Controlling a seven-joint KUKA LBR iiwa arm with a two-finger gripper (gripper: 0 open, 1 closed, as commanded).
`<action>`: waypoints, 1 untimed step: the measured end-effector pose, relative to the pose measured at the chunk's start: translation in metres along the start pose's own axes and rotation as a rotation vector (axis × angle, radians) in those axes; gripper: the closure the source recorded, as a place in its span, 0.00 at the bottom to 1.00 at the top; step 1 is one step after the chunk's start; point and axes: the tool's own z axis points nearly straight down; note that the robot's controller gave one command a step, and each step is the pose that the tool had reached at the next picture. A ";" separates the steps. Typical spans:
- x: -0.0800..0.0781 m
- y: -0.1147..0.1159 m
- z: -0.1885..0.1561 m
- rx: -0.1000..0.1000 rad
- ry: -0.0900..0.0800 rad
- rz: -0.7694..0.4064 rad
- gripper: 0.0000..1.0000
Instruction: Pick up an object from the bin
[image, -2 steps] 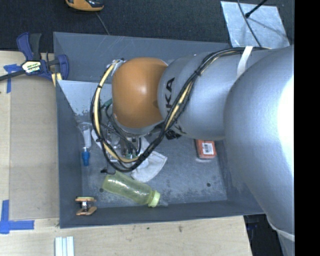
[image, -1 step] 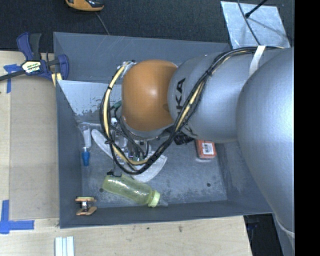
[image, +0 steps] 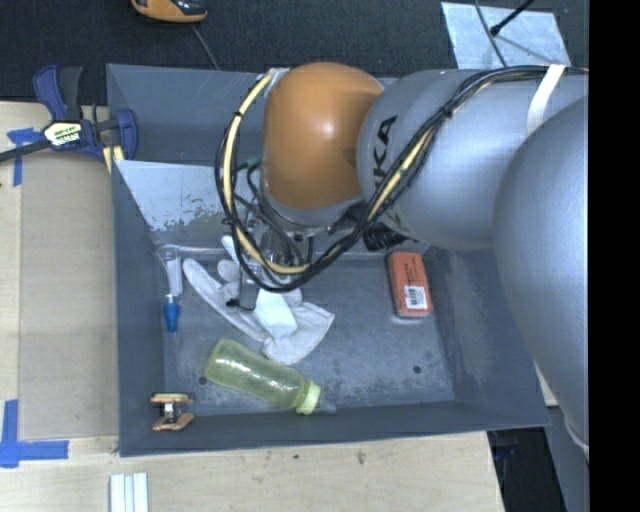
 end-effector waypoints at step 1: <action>-0.012 -0.040 0.015 -0.004 -0.016 -0.011 0.00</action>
Offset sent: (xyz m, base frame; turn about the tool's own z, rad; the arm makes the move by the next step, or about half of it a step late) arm -0.0098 -0.0529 -0.0820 -0.0477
